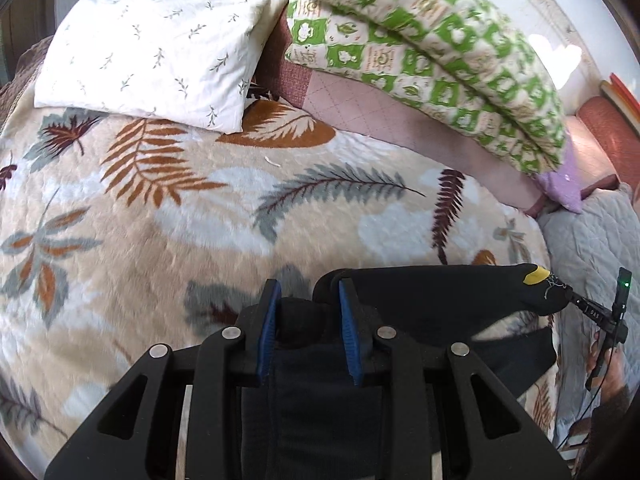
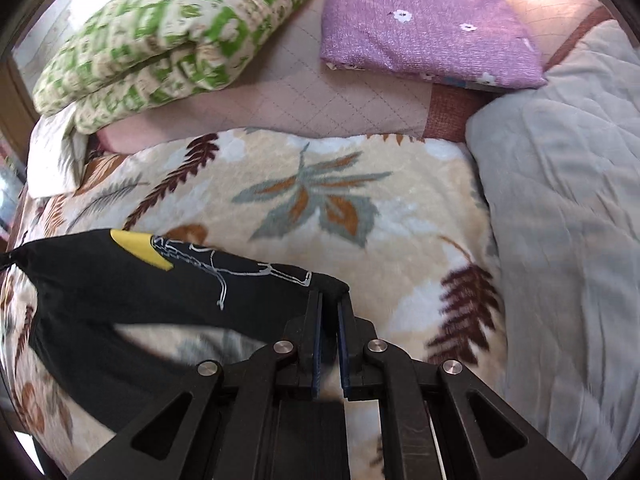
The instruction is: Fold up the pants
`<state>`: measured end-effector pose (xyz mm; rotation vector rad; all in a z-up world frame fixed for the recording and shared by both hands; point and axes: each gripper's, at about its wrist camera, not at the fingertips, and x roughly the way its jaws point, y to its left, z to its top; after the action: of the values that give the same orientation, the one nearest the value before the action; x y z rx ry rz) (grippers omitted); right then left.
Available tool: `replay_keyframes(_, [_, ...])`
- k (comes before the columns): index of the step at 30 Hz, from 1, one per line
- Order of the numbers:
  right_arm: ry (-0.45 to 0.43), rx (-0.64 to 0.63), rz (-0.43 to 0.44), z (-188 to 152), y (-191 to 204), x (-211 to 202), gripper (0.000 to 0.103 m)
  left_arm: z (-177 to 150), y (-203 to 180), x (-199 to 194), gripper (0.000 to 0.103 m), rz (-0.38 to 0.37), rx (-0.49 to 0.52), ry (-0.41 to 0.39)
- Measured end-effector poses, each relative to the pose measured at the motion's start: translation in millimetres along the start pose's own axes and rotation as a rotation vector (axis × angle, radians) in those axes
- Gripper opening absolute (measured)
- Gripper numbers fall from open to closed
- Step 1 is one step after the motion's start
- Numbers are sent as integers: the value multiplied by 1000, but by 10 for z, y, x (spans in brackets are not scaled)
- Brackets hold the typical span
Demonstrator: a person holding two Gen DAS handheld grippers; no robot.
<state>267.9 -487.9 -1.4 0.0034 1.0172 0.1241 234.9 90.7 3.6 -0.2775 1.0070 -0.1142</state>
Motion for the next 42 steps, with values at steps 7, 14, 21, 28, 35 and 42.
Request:
replay_keyframes(7, [-13, -46, -7, -542, 113, -358, 3, -513, 70, -254, 27, -23, 11, -9])
replay_keyframes(14, [52, -54, -26, -1150, 149, -367, 3, -1043, 189, -191, 27, -8, 47, 74])
replay_keyframes(21, [103, 49, -46, -1518, -26, -277, 1, -1337, 211, -123, 27, 62, 154, 132])
replay_keyframes(28, [47, 159, -12, -1536, -121, -529, 8, -1324, 217, -436, 32, 60, 170, 75])
replay_keyframes(35, [-4, 324, 57, -1420, -208, -658, 46, -1208, 357, -641, 51, -1, 91, 45])
replay_keyframes(42, [31, 426, 122, -1304, -155, -344, 46, -1069, 419, -416, 51, 23, 43, 84])
